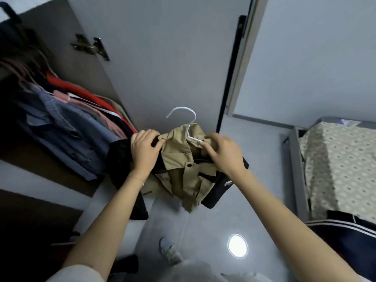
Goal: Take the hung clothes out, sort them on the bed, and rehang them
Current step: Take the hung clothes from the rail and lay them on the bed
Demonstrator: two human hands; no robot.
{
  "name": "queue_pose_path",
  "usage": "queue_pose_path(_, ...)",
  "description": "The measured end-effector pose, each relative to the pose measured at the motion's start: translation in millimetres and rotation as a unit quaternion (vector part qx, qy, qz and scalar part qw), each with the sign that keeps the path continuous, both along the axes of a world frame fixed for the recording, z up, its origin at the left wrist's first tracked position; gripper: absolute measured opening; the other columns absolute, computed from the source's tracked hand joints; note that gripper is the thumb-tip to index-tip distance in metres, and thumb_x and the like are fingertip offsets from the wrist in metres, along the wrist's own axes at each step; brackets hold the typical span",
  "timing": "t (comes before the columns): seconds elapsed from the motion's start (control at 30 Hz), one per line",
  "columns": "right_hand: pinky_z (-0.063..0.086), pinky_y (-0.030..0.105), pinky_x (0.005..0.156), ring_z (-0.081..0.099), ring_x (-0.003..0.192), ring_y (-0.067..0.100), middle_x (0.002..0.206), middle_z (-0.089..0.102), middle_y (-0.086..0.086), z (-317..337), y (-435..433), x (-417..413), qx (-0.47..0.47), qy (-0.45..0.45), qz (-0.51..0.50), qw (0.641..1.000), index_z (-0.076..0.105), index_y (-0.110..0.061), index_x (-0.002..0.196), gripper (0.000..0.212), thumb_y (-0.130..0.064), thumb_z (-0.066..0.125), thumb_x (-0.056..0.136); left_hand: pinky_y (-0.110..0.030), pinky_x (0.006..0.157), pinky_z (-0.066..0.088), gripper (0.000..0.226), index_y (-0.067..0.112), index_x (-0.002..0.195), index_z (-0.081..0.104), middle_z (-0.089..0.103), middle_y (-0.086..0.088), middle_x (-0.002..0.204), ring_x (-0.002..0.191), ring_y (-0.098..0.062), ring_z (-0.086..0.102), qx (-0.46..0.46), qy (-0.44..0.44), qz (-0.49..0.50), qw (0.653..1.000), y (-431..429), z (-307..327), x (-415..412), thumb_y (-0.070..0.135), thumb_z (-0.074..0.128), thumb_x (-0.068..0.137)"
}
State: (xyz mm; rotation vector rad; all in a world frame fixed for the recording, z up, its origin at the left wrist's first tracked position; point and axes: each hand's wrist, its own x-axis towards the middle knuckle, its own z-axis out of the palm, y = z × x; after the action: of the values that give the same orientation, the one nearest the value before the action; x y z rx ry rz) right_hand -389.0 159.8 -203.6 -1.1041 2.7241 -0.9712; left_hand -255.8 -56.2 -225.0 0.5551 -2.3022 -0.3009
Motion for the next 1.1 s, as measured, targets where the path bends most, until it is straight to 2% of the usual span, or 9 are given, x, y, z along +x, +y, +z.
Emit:
queue_pose_path(0.23, 0.029, 0.031, 0.054, 0.050, 0.072, 0.017, 0.079, 0.060, -0.006, -17, 134, -14, 0.001, -0.038, -0.112, 0.993, 0.058, -0.019, 0.093, 0.036, -0.054, 0.053, 0.094, -0.035, 0.072, 0.034, 0.020, 0.013, 0.077, 0.065, 0.066, -0.002, 0.076, 0.077, -0.020, 0.052, 0.022, -0.023, -0.085, 0.996, 115, -18, -62, 0.032, 0.064, 0.083)
queue_pose_path(0.37, 0.030, 0.023, 0.050, 0.053, 0.064, 0.018, 0.068, 0.059, -0.005, -15, 199, -23, -0.025, -0.038, -0.175, 0.983, 0.056, -0.019, 0.083, 0.035, -0.052, 0.057, 0.093, -0.031, 0.072, 0.033, 0.015, 0.010, 0.079, 0.067, 0.069, -0.003, 0.079, 0.077, -0.021, 0.057, 0.073, -0.024, -0.142, 0.987, 176, -21, -102, 0.023, 0.074, 0.081)
queue_pose_path(0.5, 0.041, 0.037, 0.056, 0.056, 0.064, 0.022, 0.064, 0.058, -0.001, -9, 253, -34, -0.041, -0.039, -0.262, 0.963, 0.053, -0.018, 0.078, 0.036, -0.051, 0.060, 0.092, -0.033, 0.073, 0.041, 0.013, 0.007, 0.082, 0.070, 0.069, -0.005, 0.080, 0.076, -0.028, 0.062, 0.141, -0.047, -0.201, 0.968, 231, -22, -149, 0.015, 0.079, 0.080)
queue_pose_path(0.6, 0.040, 0.038, 0.054, 0.058, 0.066, 0.026, 0.064, 0.058, 0.001, -5, 293, -44, -0.035, -0.029, -0.333, 0.942, 0.048, -0.021, 0.075, 0.036, -0.051, 0.060, 0.091, -0.039, 0.072, 0.047, 0.011, 0.007, 0.084, 0.071, 0.071, -0.005, 0.083, 0.078, -0.028, 0.064, 0.164, -0.057, -0.276, 0.945, 277, -20, -193, 0.015, 0.078, 0.081)
queue_pose_path(0.7, 0.030, 0.035, 0.056, 0.061, 0.074, 0.031, 0.070, 0.063, 0.005, -1, 337, -54, -0.023, -0.023, -0.415, 0.909, 0.050, -0.019, 0.077, 0.037, -0.051, 0.060, 0.091, -0.041, 0.074, 0.050, 0.009, 0.008, 0.086, 0.072, 0.072, -0.005, 0.086, 0.081, -0.027, 0.064, 0.177, -0.071, -0.352, 0.916, 329, -20, -239, 0.015, 0.078, 0.083)
queue_pose_path(0.77, 0.032, 0.036, 0.058, 0.061, 0.078, 0.033, 0.074, 0.066, 0.007, 2, 367, -57, -0.013, -0.022, -0.472, 0.881, 0.049, -0.020, 0.077, 0.037, -0.053, 0.059, 0.091, -0.041, 0.075, 0.052, 0.010, 0.008, 0.087, 0.073, 0.073, -0.004, 0.088, 0.082, -0.025, 0.065, 0.186, -0.088, -0.404, 0.891, 366, -20, -268, 0.017, 0.077, 0.084)
queue_pose_path(0.87, 0.040, 0.038, 0.060, 0.059, 0.074, 0.029, 0.071, 0.064, 0.004, 8, 409, -54, -0.014, -0.030, -0.547, 0.836, 0.052, -0.017, 0.077, 0.040, -0.054, 0.057, 0.091, -0.037, 0.076, 0.052, 0.011, 0.010, 0.089, 0.074, 0.074, -0.001, 0.090, 0.085, -0.021, 0.066, 0.193, -0.113, -0.487, 0.844, 426, -19, -304, 0.021, 0.076, 0.086)
queue_pose_path(1.0, 0.039, 0.036, 0.057, 0.057, 0.068, 0.025, 0.063, 0.058, -0.002, 18, 457, -45, -0.024, -0.027, -0.638, 0.769, 0.052, -0.020, 0.074, 0.038, -0.055, 0.058, 0.091, -0.029, 0.073, 0.048, 0.010, 0.012, 0.089, 0.075, 0.074, 0.000, 0.090, 0.085, -0.018, 0.066, 0.175, -0.117, -0.581, 0.786, 502, -7, -333, 0.022, 0.075, 0.086)
queue_pose_path(1.1, 0.039, 0.036, 0.056, 0.055, 0.064, 0.024, 0.059, 0.055, -0.002, 28, 485, -35, -0.041, -0.006, -0.691, 0.721, 0.050, -0.019, 0.069, 0.041, -0.053, 0.060, 0.090, -0.030, 0.073, 0.050, 0.011, 0.012, 0.089, 0.075, 0.075, 0.000, 0.090, 0.086, -0.018, 0.068, 0.168, -0.111, -0.635, 0.746, 553, 3, -345, 0.022, 0.076, 0.085)
